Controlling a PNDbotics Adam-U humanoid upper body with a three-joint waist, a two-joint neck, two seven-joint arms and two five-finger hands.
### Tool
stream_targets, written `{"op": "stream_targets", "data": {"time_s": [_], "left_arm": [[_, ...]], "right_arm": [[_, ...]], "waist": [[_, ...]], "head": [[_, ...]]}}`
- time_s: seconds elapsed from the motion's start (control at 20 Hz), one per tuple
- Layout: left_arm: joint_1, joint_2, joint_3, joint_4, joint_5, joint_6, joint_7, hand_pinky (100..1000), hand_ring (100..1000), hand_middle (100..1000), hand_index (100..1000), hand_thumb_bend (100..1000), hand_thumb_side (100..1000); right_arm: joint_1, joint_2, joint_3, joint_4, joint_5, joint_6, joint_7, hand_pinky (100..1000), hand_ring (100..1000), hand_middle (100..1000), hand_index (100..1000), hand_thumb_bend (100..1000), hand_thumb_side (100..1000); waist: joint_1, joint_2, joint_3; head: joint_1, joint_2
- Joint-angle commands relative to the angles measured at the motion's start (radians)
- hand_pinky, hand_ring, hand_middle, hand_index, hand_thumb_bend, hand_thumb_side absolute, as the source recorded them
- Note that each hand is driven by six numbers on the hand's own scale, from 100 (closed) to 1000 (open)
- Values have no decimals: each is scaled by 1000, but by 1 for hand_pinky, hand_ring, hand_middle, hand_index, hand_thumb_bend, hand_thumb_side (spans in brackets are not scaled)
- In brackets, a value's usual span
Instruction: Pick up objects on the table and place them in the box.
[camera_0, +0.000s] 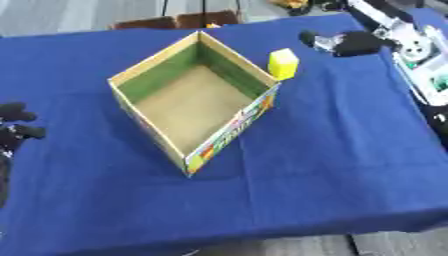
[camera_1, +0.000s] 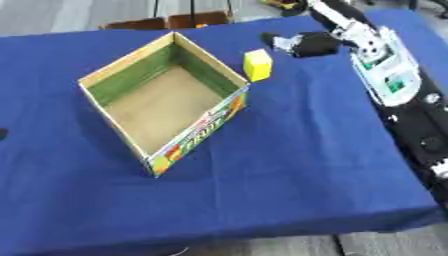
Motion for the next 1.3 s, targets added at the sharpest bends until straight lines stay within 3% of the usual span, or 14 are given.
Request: {"op": "stream_targets", "data": {"time_s": [0.05, 0.3, 0.7, 1.3], "left_arm": [[-11, 3, 9, -17, -4, -1, 4, 721, 506, 589, 739, 738, 929], [-19, 0, 10, -19, -7, 0, 5, 722, 506, 589, 739, 738, 932], [-31, 1, 6, -22, -8, 0, 1, 722, 506, 588, 739, 736, 935], [-43, 4, 1, -24, -7, 1, -6, 723, 505, 587, 740, 735, 937]], "right_arm": [[-47, -56, 10, 38, 46, -38, 47, 963, 989, 942, 1000, 443, 497], [-104, -57, 7, 149, 112, -76, 112, 957, 983, 941, 1000, 433, 487], [-190, -28, -11, 353, 238, -99, 142, 949, 973, 940, 1000, 372, 429], [-259, 9, -67, 572, 426, -130, 77, 944, 964, 938, 1000, 335, 424]], "waist": [[-4, -7, 6], [-15, 12, 28], [-24, 33, 70], [-38, 48, 102]], "head": [[4, -4], [11, -21], [8, -43], [-6, -63]]}}
